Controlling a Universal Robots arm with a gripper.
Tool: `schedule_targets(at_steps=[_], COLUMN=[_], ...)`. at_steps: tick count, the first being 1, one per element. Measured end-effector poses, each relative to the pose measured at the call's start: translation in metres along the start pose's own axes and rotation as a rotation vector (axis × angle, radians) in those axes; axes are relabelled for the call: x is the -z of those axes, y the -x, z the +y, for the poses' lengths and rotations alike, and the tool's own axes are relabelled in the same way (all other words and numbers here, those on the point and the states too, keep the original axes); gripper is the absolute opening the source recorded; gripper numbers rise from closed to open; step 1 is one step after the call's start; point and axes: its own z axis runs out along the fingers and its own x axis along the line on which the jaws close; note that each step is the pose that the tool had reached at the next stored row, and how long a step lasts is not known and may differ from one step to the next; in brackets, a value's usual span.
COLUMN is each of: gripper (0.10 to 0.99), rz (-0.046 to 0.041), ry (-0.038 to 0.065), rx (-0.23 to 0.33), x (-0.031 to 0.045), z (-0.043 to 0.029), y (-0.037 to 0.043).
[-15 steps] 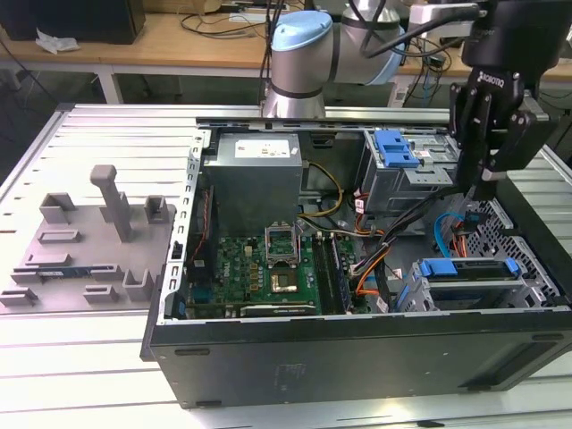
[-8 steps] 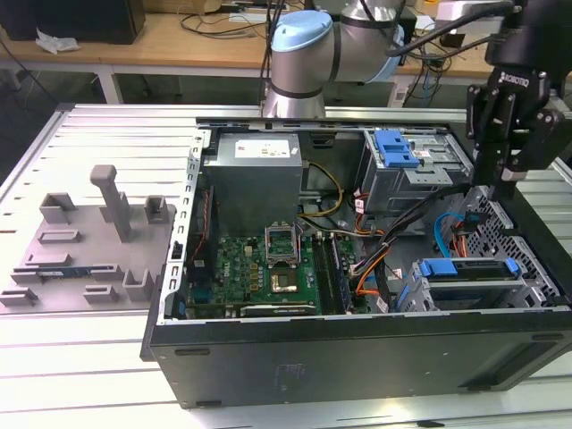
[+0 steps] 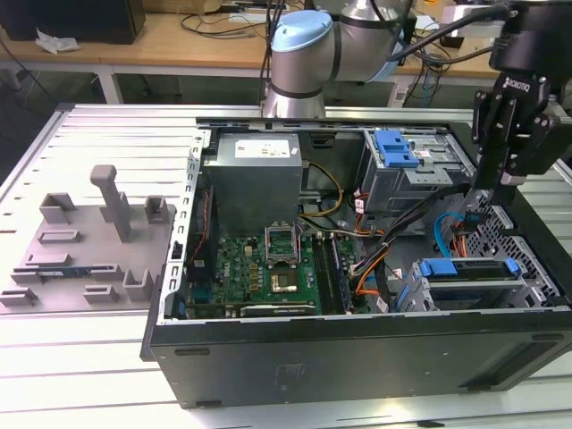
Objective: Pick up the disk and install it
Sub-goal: 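Insert the first disk wire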
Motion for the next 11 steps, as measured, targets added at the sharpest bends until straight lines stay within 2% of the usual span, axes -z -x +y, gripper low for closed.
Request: schedule_targets(at_steps=[1, 2, 5, 8, 11], gripper=[0.439, 0.439, 0.439, 0.439, 0.439], rz=[0.0112, 0.0192, 0.0386, 0.0441, 0.0454], ry=[0.001, 0.004, 0.013, 0.017, 0.022], rx=[0.001, -0.002, -0.007, -0.01, -0.014], x=[0.0, -0.0012, -0.0029, -0.0072, -0.0128], z=[-0.0036, -0.0037, -0.0036, -0.0052, -0.0068], y=[0.0026, 0.0043, 0.0071, 0.0115, 0.0147])
